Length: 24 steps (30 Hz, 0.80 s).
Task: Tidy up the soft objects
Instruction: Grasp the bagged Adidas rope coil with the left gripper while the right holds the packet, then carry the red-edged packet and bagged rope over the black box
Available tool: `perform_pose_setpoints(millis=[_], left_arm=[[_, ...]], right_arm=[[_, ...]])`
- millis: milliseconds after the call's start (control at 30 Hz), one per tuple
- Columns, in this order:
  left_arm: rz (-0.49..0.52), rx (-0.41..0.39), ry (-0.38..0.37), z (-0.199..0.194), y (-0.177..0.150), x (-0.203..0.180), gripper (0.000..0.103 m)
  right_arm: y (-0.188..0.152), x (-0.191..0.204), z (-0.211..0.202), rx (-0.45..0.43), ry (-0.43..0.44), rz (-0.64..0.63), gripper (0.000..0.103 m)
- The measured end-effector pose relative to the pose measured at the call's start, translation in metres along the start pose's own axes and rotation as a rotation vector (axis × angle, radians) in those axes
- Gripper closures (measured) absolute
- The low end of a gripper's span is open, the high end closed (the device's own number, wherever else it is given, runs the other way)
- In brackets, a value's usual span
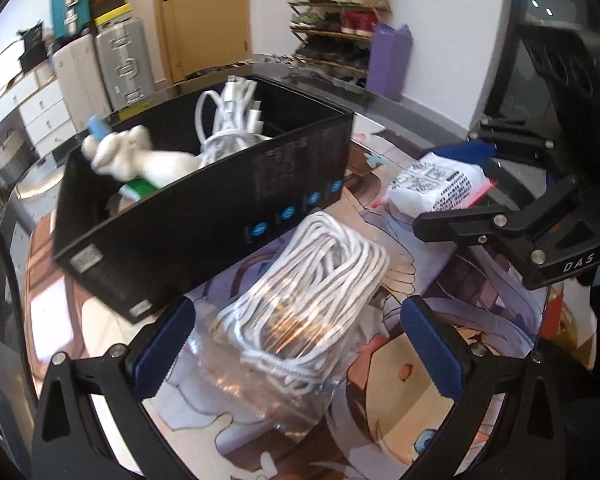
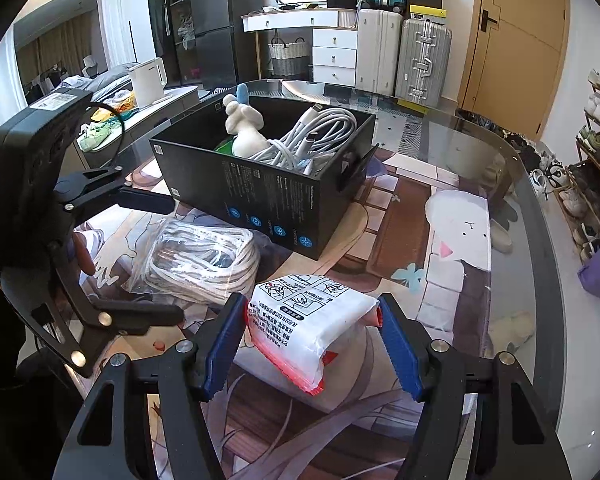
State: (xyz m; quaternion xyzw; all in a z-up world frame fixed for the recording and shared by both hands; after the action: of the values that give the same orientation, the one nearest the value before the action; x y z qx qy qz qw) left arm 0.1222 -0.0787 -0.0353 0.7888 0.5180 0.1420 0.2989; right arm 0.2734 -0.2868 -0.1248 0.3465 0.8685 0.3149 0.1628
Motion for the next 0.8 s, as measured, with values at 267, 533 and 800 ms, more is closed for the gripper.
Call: perform_pose_setpoints(millis=[267, 533, 800], left_arm=[[0.033, 0.058, 0.008, 0.018, 0.010, -0.007, 0.004], [0.037, 0.028, -0.018, 0.006, 0.003, -0.012, 0.054], [0.004, -0.027, -0.011, -0.016, -0.009, -0.012, 0.060]], right_arm=[[0.000, -0.004, -0.004, -0.006, 0.006, 0.012, 0.036], [0.001, -0.001, -0.005, -0.007, 0.014, 0.011, 0.036], [0.005, 0.006, -0.008, -0.022, 0.016, 0.003, 0.035]])
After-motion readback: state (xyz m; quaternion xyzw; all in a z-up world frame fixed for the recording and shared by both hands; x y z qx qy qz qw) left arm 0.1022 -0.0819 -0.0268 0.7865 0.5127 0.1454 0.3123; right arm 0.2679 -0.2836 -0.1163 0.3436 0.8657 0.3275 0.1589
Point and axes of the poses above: each gripper's, at about its wrist camera, not at the fingertips, and z roughly the way its jaws point, x to its left, y to its top, the point moved 5 cm from there along z, roughly the way its jaws point, and after that the axes turned 4 degrees about -y, right-handed, at the moved point
